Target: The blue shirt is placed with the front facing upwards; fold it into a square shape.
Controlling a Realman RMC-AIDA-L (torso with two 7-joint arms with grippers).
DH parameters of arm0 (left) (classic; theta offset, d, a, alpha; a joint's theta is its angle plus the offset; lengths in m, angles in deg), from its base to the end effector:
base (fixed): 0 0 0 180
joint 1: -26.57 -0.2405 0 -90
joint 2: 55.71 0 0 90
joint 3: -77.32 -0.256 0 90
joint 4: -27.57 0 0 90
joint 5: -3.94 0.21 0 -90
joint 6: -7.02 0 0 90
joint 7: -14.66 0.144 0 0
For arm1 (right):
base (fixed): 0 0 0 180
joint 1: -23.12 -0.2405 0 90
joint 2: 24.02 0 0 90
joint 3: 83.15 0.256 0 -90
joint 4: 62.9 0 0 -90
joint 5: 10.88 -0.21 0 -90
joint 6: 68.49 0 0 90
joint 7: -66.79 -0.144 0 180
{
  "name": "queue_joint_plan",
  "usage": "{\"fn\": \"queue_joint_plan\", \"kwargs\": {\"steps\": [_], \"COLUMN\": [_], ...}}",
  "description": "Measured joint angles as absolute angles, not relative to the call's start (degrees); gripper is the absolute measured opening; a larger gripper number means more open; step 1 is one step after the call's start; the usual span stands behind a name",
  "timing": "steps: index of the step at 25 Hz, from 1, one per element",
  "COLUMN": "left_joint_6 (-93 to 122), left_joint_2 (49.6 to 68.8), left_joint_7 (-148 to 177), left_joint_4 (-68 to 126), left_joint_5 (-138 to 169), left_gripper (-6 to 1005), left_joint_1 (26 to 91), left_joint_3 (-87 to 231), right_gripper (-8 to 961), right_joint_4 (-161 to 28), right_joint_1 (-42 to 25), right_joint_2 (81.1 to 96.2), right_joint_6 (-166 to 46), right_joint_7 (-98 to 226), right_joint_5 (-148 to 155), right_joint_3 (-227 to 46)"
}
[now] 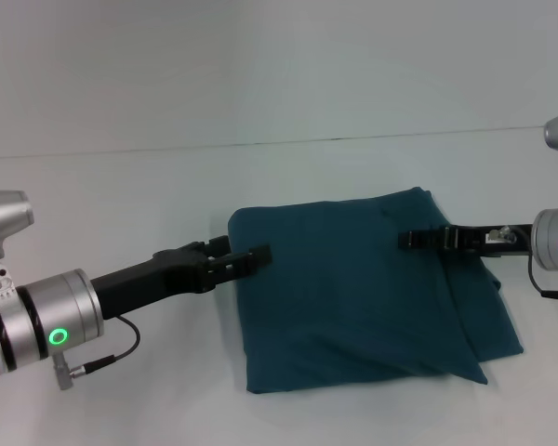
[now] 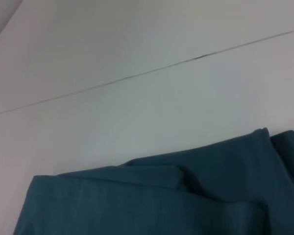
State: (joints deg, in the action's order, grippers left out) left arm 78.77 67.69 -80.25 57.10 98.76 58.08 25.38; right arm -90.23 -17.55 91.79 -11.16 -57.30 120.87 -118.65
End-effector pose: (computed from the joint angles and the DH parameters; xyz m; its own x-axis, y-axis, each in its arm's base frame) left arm -0.2358 0.3500 -0.0557 0.4489 0.6027 0.6598 0.7760 -0.6290 0.0466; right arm 0.3027 0.4034 -0.0014 0.3094 -0.8069 -0.5032 -0.9478 -0.2189 -0.2319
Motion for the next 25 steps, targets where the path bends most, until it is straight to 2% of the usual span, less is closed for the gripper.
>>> {"fn": "queue_joint_plan", "kwargs": {"steps": [7, 15, 25], "left_joint_6": [78.21, 77.67, 77.73], "left_joint_2": [67.69, 67.78, 67.85], "left_joint_7": [-80.31, -80.34, -80.34], "left_joint_4": [57.1, 57.1, 57.1], "left_joint_5": [98.76, 98.76, 98.76], "left_gripper": [960, 959, 958], "left_joint_1": [58.16, 57.76, 57.63], "left_joint_3": [25.38, 25.38, 25.38], "right_gripper": [715, 486, 93], "right_joint_4": [-90.41, -90.25, -90.23], "right_joint_1": [-18.59, -19.59, -19.17], "right_joint_2": [92.52, 93.1, 93.12], "right_joint_6": [-12.08, -14.34, -14.82], "right_joint_7": [-56.78, -56.89, -57.7], "right_joint_5": [120.53, 120.67, 120.68], "right_joint_3": [-118.68, -120.93, -120.94]}}
